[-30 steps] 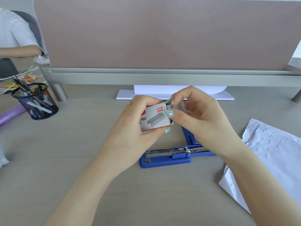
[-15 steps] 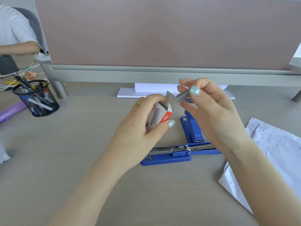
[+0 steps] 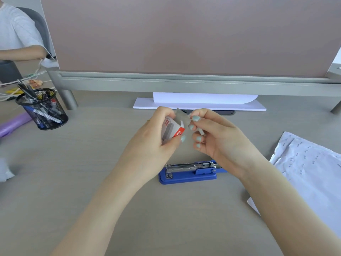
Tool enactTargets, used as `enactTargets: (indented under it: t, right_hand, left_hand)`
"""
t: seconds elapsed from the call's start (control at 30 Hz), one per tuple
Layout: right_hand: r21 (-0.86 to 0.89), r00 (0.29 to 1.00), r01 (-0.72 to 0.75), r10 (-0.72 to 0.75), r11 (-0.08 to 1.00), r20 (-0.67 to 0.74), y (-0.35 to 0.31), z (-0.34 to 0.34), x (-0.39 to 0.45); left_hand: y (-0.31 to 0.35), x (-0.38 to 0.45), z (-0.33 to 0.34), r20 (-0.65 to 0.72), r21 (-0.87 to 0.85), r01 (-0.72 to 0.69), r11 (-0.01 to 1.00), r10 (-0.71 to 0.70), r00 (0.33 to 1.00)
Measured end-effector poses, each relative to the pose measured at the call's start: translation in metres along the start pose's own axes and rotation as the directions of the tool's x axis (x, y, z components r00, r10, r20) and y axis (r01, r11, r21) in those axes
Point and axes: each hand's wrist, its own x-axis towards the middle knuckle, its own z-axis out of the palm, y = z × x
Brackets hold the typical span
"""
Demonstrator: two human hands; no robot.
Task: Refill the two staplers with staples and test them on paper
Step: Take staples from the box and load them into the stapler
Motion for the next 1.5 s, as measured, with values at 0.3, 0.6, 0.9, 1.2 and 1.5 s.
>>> enactTargets:
  t: [0.3, 0.6, 0.9, 1.2, 1.5]
  right_hand:
    - [-0.013, 0.995, -0.096, 0.096, 0.995, -0.018, 0.018, 0.008, 0.003]
    - [-0.207, 0.989, -0.103, 0.078, 0.973, -0.126, 0.028, 0.002, 0.009]
    - [-0.33, 0.96, -0.191, 0.105, 0.925, -0.261, 0.051, -0.003, 0.018]
    - [-0.33, 0.961, -0.165, 0.077, 0.929, -0.264, 0.053, -0.002, 0.019]
    - [-0.275, 0.967, -0.174, 0.111, 0.946, -0.231, 0.044, -0.007, 0.015]
  left_hand:
    - [-0.005, -0.003, 0.005, 0.039, -0.03, -0.003, 1.0, 0.004, 0.999]
    - [-0.017, -0.003, 0.014, 0.076, 0.108, -0.002, 0.994, -0.006, 0.997]
    - [-0.091, 0.001, 0.023, 0.041, 0.364, 0.061, 0.93, -0.081, 0.996]
    - [-0.117, 0.0, 0.026, -0.021, 0.512, 0.09, 0.855, -0.092, 0.996]
    - [-0.114, -0.003, 0.018, 0.051, 0.342, 0.098, 0.935, -0.122, 0.991]
